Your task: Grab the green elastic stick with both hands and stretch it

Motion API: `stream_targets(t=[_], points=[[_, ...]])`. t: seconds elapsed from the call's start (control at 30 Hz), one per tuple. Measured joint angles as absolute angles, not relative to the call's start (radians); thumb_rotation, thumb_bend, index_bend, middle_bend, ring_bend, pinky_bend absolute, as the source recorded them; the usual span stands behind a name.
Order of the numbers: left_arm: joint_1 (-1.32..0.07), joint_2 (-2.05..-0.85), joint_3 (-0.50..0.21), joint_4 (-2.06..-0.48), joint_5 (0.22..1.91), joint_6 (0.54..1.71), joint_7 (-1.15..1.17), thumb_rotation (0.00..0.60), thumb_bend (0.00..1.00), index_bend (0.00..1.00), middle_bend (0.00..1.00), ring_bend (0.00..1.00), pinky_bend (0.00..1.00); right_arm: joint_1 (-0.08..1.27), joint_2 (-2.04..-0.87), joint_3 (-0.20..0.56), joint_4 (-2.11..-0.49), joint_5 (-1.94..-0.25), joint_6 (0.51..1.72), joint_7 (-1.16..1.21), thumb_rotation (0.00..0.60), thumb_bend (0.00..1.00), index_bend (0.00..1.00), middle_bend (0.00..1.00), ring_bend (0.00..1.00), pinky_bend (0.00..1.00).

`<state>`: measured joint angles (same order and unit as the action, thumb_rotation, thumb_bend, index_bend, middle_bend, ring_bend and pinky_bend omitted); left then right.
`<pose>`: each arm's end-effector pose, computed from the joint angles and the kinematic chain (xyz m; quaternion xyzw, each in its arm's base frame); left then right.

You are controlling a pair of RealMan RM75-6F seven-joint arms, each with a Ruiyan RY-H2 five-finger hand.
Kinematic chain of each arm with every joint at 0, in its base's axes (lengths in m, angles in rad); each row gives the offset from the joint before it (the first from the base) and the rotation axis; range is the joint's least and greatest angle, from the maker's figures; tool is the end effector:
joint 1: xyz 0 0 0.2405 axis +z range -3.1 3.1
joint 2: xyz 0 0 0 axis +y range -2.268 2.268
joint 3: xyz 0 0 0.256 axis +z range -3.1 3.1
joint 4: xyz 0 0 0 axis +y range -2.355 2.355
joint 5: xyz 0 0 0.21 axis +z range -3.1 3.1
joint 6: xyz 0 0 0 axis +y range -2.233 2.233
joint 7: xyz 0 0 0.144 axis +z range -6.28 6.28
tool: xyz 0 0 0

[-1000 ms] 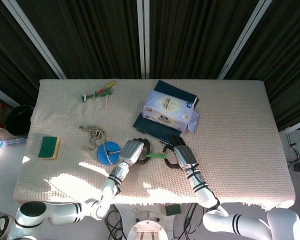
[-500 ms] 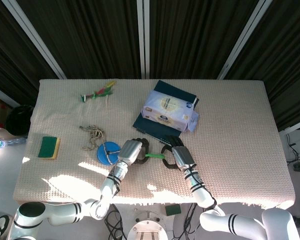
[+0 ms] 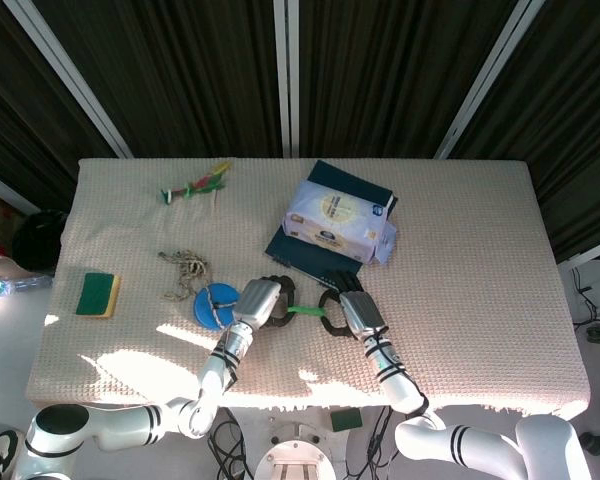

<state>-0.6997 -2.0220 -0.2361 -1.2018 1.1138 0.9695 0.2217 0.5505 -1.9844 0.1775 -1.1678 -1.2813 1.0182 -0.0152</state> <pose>-0.1037 0.3001 -0.1372 -0.6732 -0.5107 -0.4171 0.3347 -0.1520 -0.2805 -0.1258 0.6372 -0.5375 0.4400 0.3337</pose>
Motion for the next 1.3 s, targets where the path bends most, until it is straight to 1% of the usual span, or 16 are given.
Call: stream_targets(t=[0.37, 0.63, 0.9, 1.07, 1.3], points=[[-0.699, -2.016, -0.238, -1.205, 1.105, 0.961, 0.217, 0.6, 0.31, 0.6, 0.32, 0.33, 0.38, 0.559, -1.996, 0.179, -1.148, -1.292, 1.018, 0.001, 0.6, 0.34, 0.55, 0.05, 0.0, 0.0], [-0.696, -2.004, -0.241, -1.226, 1.114, 0.967, 0.199, 0.599, 0.31, 0.6, 0.32, 0.33, 0.38, 0.559, -1.99, 0.184, -1.16, -1.303, 1.032, 0.011, 0.6, 0.33, 0.57, 0.06, 0.0, 0.0], [-0.689, -1.965, -0.259, -1.298, 1.124, 0.993, 0.187, 0.6, 0.31, 0.6, 0.34, 0.33, 0.39, 0.558, -1.949, 0.207, -1.238, -1.313, 1.064, 0.009, 0.6, 0.34, 0.59, 0.07, 0.0, 0.0], [-0.687, -1.924, -0.274, -1.367, 1.119, 1.001, 0.193, 0.599, 0.31, 0.61, 0.36, 0.33, 0.41, 0.559, -1.91, 0.228, -1.313, -1.309, 1.079, -0.008, 0.6, 0.36, 0.6, 0.07, 0.0, 0.0], [-0.682, -1.862, -0.292, -1.47, 1.111, 1.031, 0.218, 0.599, 0.31, 0.61, 0.38, 0.33, 0.42, 0.561, -1.865, 0.247, -1.4, -1.304, 1.1, -0.034, 0.6, 0.37, 0.6, 0.07, 0.0, 0.0]])
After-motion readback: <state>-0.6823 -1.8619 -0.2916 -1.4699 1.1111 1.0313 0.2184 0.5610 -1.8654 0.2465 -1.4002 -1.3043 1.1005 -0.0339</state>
